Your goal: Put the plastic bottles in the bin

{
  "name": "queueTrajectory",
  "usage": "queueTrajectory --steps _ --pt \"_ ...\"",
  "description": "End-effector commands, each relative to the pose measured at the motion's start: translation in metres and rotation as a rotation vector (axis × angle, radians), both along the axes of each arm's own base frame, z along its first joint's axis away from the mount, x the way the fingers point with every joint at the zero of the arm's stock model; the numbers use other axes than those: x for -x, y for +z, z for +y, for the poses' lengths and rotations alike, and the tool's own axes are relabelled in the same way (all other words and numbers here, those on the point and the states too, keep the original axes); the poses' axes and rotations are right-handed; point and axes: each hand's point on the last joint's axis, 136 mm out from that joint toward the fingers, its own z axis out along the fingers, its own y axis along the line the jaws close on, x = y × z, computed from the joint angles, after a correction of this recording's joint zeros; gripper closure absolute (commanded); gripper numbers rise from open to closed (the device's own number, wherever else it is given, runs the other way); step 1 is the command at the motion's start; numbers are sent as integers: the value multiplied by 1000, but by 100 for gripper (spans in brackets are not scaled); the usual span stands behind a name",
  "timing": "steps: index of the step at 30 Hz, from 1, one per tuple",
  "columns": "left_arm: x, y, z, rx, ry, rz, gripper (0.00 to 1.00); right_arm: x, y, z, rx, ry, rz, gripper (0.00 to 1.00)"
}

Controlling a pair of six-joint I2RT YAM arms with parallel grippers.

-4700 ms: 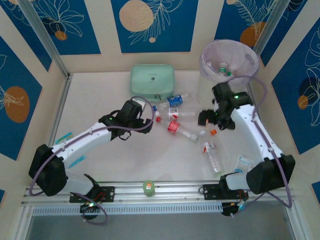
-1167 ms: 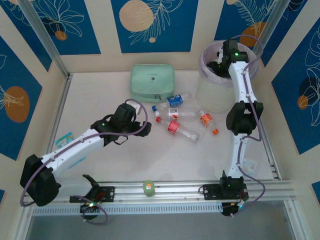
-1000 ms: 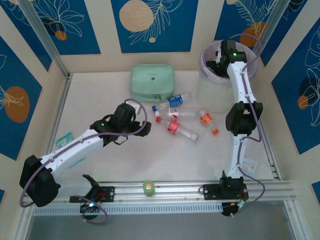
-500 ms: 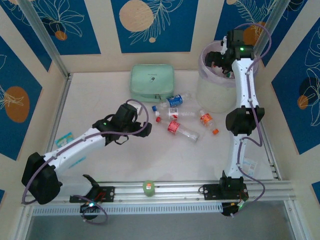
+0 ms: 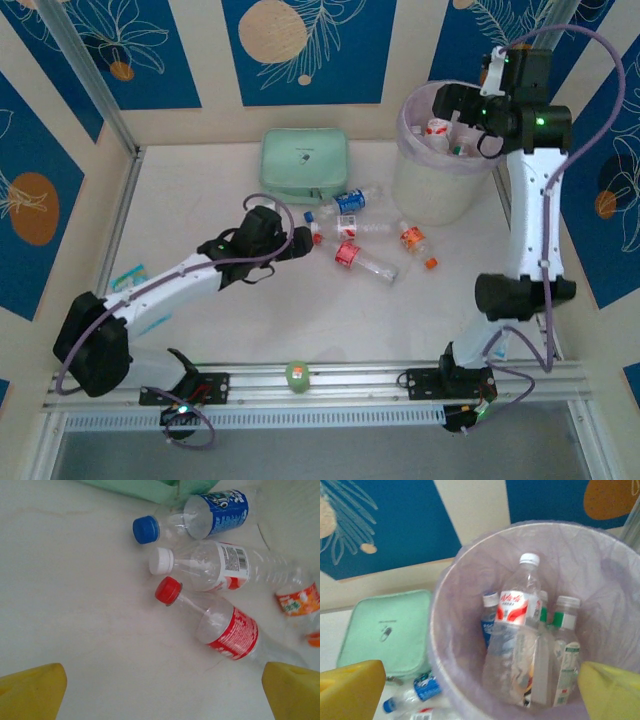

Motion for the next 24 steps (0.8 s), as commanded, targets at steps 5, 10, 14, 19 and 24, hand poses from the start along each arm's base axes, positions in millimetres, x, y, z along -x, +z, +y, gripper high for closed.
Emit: queueTrajectory --steps 5,10,14,19,24 --pt "-6 -27 -62 308 195 183 0 45 -33 38 -145 89 0 1" --pt "7 -45 -103 384 213 275 0 81 -65 43 -208 90 57 1" --pt "16 -57 -133 442 231 337 0 111 -99 60 -296 148 128 1" --pt "21 -59 -174 497 204 383 0 135 -137 68 -309 173 220 1" --pt "28 -69 -200 530 231 428 1 142 -147 60 -266 149 253 1"
